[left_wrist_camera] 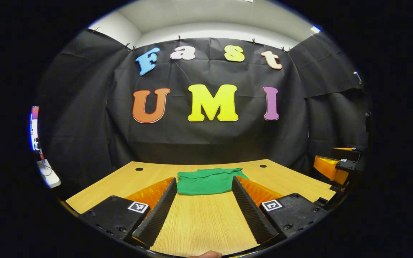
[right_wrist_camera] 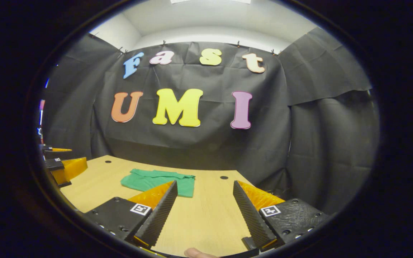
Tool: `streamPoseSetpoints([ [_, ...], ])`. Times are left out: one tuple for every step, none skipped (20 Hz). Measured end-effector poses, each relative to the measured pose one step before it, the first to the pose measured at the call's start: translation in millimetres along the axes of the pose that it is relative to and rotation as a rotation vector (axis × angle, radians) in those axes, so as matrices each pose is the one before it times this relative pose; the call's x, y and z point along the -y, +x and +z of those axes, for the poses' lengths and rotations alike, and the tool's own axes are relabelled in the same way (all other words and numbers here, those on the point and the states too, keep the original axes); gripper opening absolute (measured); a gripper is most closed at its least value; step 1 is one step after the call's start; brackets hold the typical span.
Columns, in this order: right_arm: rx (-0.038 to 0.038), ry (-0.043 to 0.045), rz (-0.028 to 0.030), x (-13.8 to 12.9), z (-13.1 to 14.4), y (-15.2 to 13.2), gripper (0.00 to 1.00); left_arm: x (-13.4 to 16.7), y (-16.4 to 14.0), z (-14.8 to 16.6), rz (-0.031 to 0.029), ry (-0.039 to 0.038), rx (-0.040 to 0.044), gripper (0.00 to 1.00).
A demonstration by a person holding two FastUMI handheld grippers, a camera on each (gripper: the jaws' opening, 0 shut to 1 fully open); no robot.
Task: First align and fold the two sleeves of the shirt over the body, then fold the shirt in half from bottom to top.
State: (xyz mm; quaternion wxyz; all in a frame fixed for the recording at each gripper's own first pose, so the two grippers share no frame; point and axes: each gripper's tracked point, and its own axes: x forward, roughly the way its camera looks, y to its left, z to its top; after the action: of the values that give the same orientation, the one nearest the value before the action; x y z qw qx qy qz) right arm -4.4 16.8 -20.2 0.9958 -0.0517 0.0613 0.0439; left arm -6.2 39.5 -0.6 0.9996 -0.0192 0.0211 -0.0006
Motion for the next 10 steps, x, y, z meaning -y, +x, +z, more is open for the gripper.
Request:
streamPoseSetpoints([
  [-0.00259, -0.00926, 0.00847, -4.01, -2.81, 0.19, 0.95, -2.5, 0.74, -0.01, 0.00512, -0.00087, 0.00071, 0.99],
  [-0.00422, -0.00952, 0.00423, -2.22, -2.08, 0.46, 0.95, -0.62, 1.35, -0.39, -0.00198, -0.00123, 0.00291, 0.98],
  [-0.00464, -0.00843, 0.00828, -1.84, -2.26, -0.51, 0.97, 2.51, 0.44, -0.92, -0.00885, -0.00035, -0.0011, 0.99],
  [-0.00755, -0.0075, 0.00963, -2.67, -3.4, 1.21, 0.95, 1.43, 0.23, -0.4, -0.00405, -0.00228, -0.00223, 0.99],
  [-0.01073, -0.00418, 0.00508, -1.51, -5.08, 1.08, 0.95, 0.41, -0.09, -1.65, -0.00007, -0.00116, -0.00326, 0.99],
  [-0.01081, -0.00145, 0.00577, -1.69, -2.78, 1.19, 0.95, -0.23, -0.2, -0.57, 0.00446, -0.00006, -0.00096, 0.99],
  [-0.00617, 0.00065, 0.00645, -0.56, -2.81, 0.77, 0.95, -0.77, 0.22, 0.36, 0.00447, 0.0, 0.00123, 0.99],
  [-0.00298, 0.00217, 0.00042, -0.16, 0.19, -0.09, 0.95, 0.87, -1.19, 1.07, -0.00017, 0.0016, 0.00377, 0.99],
  [-0.00206, 0.00197, -0.00155, 1.99, -0.7, 0.06, 0.95, 2.04, 0.69, 0.51, -0.00204, 0.00266, 0.0026, 0.99],
  [-0.00045, 0.00304, -0.00352, 0.87, 1.09, 0.17, 0.97, 2.04, 0.58, -0.64, -0.00303, 0.00255, -0.00069, 0.99],
])
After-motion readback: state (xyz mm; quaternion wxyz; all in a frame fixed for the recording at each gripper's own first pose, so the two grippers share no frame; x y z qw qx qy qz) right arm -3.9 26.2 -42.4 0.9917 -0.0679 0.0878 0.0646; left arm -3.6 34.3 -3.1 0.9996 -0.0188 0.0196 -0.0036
